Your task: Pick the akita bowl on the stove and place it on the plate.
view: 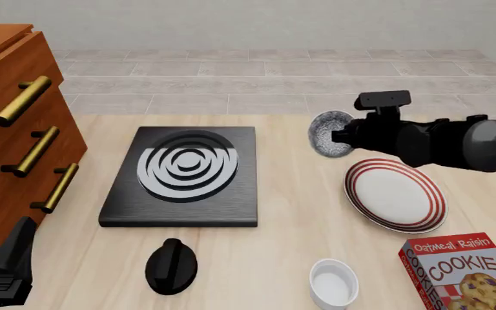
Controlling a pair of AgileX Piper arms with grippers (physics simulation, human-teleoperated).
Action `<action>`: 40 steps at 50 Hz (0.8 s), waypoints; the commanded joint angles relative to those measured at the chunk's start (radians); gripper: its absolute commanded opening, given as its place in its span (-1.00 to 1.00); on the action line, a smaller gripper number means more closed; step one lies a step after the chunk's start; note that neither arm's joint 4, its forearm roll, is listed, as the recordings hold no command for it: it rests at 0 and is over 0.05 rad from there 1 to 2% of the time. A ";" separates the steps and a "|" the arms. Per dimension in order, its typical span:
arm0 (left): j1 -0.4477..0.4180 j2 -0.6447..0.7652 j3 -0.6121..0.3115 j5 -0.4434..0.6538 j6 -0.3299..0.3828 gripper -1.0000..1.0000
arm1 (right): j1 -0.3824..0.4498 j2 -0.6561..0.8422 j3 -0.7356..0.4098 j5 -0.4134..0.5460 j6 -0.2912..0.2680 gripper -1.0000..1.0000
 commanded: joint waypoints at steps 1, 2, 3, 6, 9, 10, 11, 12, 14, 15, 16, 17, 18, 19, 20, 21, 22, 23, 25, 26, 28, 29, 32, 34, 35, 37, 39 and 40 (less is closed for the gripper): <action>0.000 0.000 0.000 0.000 0.000 1.00 | -0.044 -0.002 0.048 -0.038 0.000 -1.00; 0.000 0.000 0.000 0.000 0.000 1.00 | -0.047 -0.002 0.052 -0.039 0.000 -1.00; 0.000 0.000 0.000 0.000 0.000 1.00 | -0.054 -0.003 0.056 -0.042 0.000 -1.00; 0.000 0.000 0.000 0.000 0.000 1.00 | -0.070 -0.011 0.074 -0.049 0.003 -1.00; 0.000 0.000 0.000 0.000 0.000 1.00 | -0.083 -0.018 0.087 -0.055 0.005 -1.00; 0.000 0.000 0.000 0.000 0.000 1.00 | -0.083 -0.018 0.087 -0.055 0.005 -1.00; 0.000 0.000 0.000 0.000 0.000 1.00 | -0.083 -0.020 0.095 -0.059 0.006 -1.00; 0.000 0.000 0.000 0.000 0.000 1.00 | -0.088 -0.019 0.101 -0.064 0.007 -1.00; 0.000 0.000 0.000 0.000 0.000 1.00 | -0.090 -0.014 0.118 -0.078 0.008 -1.00; 0.000 0.000 0.000 0.000 0.000 1.00 | -0.091 -0.013 0.124 -0.083 0.009 -1.00; 0.000 0.000 0.000 0.000 0.000 1.00 | -0.094 -0.013 0.132 -0.089 0.008 -1.00; 0.000 0.000 0.000 0.000 0.000 1.00 | -0.102 -0.013 0.134 -0.091 0.011 -1.00; 0.000 0.000 0.000 0.000 0.000 1.00 | -0.110 -0.015 0.134 -0.091 0.008 -1.00; 0.000 0.000 0.000 0.000 0.000 1.00 | -0.112 -0.018 0.133 -0.087 0.009 -1.00; 0.000 0.000 0.000 0.000 0.000 1.00 | -0.120 -0.020 0.143 -0.096 0.011 -1.00; 0.000 0.000 0.000 0.000 0.000 1.00 | -0.124 -0.020 0.148 -0.100 0.009 -1.00; 0.000 0.000 0.000 0.000 0.000 1.00 | -0.128 -0.021 0.158 -0.108 0.010 -1.00; 0.000 0.000 0.000 0.000 0.000 1.00 | -0.133 -0.020 0.162 -0.112 0.009 -1.00; 0.000 0.000 0.000 0.000 0.000 1.00 | -0.144 -0.016 0.175 -0.124 0.010 -1.00; 0.000 0.000 0.000 0.000 0.000 1.00 | -0.148 -0.015 0.180 -0.128 0.012 -1.00; 0.000 0.000 0.000 0.000 0.000 1.00 | -0.153 -0.014 0.184 -0.133 0.008 -1.00; 0.000 0.000 0.000 0.000 0.000 1.00 | -0.159 -0.013 0.190 -0.139 0.010 -1.00; 0.000 0.000 0.000 0.000 0.000 1.00 | -0.179 -0.010 0.204 -0.153 0.007 -1.00; 0.000 0.000 0.000 0.000 0.000 1.00 | -0.181 -0.012 0.207 -0.155 0.008 -1.00; 0.000 0.000 0.000 0.000 0.000 1.00 | -0.186 -0.013 0.209 -0.157 0.009 -1.00; 0.000 0.000 0.000 0.000 0.000 1.00 | -0.192 -0.017 0.215 -0.161 0.010 -1.00; 0.000 0.000 0.000 0.000 0.000 1.00 | -0.198 -0.015 0.224 -0.170 0.012 -1.00; 0.000 0.000 0.000 0.000 0.000 1.00 | -0.200 -0.013 0.227 -0.174 0.013 -1.00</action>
